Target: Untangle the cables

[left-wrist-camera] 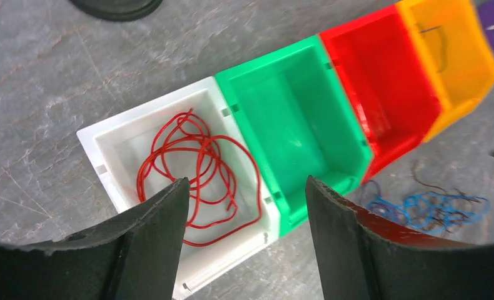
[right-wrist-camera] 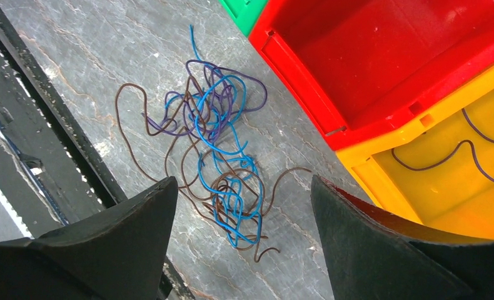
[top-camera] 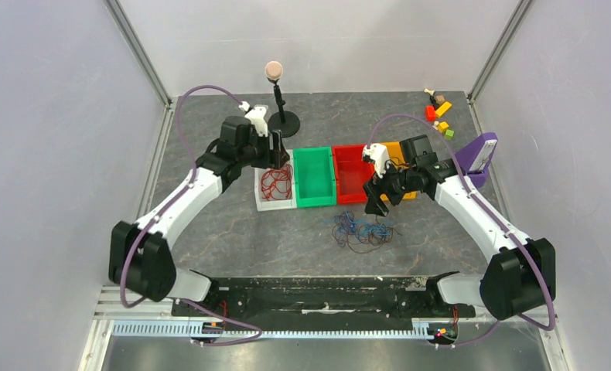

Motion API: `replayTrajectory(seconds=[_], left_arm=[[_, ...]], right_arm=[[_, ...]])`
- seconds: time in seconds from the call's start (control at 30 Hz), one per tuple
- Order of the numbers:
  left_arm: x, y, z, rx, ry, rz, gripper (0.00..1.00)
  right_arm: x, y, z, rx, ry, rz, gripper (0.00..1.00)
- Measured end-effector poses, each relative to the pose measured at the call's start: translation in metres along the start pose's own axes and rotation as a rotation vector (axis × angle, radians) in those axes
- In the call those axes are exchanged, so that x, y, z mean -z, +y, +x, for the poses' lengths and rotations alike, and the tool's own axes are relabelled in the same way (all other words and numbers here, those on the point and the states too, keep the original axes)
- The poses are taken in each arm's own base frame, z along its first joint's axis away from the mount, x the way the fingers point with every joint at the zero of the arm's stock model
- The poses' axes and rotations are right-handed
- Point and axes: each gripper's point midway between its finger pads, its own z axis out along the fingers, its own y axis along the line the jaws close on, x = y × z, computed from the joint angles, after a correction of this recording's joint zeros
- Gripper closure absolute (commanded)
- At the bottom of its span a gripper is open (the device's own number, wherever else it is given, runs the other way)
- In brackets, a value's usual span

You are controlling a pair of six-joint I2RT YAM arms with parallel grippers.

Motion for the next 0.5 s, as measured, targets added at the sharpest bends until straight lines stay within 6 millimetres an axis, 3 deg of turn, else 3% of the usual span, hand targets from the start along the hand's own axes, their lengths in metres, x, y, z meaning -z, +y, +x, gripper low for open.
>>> replayTrajectory(seconds=[0.1,0.23,0.3,0.4,0.5], left_arm=[[0.024,-0.017,-0.016,-0.046,-0.066,0.077,0.23],[0.04,-0.049,-0.012,-0.126,-0.074,0.242,0.26],[0.04,-0.072,0.004,-0.19,-0.038,0.332,0.27],[0.036,-0.118,0.047,-0.327,0.065,0.487,0.27],[0.026,-0.151,0.093,-0.436,0.18,0.6,0.28]], right_arm=[[0.0,-0.004,0.002,0.009,0.011,0.02,0.19],[-0.003,-0.009,0.016,0.005,0.051,0.043,0.2],[-0.006,-0.01,0.024,-0.006,0.074,0.045,0.2],[-0.012,-0.013,0.035,-0.029,0.109,0.043,0.2],[-0.017,-0.016,0.045,-0.052,0.144,0.043,0.2]])
